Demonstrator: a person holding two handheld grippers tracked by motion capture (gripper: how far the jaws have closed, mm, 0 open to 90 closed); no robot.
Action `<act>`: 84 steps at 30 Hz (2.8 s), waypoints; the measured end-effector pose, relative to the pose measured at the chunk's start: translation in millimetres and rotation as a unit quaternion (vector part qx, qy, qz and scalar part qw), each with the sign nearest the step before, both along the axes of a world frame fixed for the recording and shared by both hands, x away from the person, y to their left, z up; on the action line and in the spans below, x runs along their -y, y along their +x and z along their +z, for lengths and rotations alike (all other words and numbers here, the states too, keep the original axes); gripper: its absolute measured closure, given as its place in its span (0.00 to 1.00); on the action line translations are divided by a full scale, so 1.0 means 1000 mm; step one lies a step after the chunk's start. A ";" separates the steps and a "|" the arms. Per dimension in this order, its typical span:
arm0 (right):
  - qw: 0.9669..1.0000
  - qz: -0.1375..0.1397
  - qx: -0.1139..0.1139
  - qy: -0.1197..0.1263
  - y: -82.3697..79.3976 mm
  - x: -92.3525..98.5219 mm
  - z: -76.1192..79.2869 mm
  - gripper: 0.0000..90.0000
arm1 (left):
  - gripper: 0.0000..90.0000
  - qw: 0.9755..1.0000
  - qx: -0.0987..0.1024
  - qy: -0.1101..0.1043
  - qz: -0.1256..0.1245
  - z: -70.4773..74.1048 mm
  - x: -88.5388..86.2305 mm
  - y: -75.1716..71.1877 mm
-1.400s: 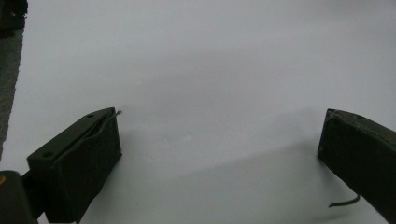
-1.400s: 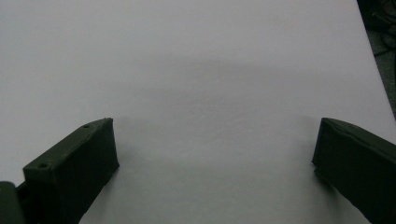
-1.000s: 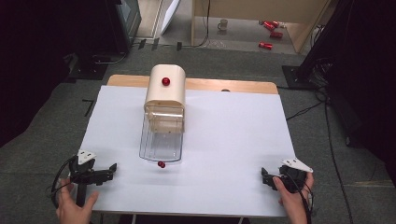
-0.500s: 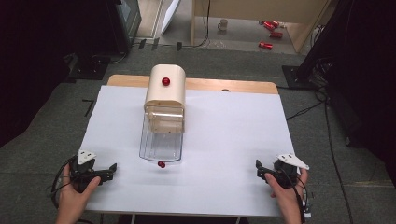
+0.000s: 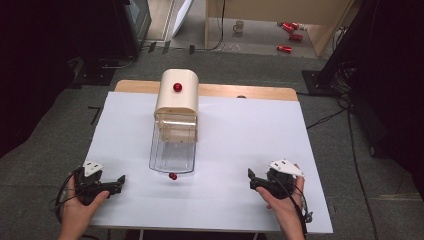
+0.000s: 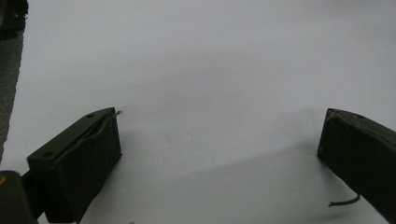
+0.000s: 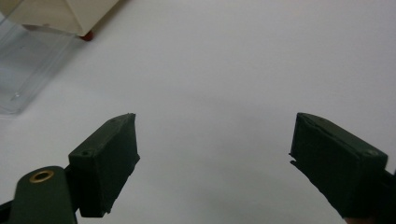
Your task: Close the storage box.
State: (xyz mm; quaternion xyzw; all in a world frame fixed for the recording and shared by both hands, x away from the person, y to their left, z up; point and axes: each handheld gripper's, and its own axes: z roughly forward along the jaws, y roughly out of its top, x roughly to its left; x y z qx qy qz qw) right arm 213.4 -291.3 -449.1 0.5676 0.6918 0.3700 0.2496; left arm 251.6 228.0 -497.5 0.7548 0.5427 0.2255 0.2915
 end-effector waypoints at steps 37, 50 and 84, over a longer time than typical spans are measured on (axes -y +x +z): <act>0.993 0.120 0.013 0.016 -0.008 -0.120 0.003 0.39 | 0.00 1.000 0.001 -0.001 0.000 0.000 0.000 0.000; 0.988 0.154 0.010 0.031 -0.017 -0.144 -0.004 0.54 | 0.00 1.000 0.000 0.000 0.000 0.000 0.000 0.000; 0.976 0.209 0.004 0.069 -0.006 -0.199 -0.008 0.78 | 0.00 1.000 0.001 -0.001 0.001 0.000 0.000 0.000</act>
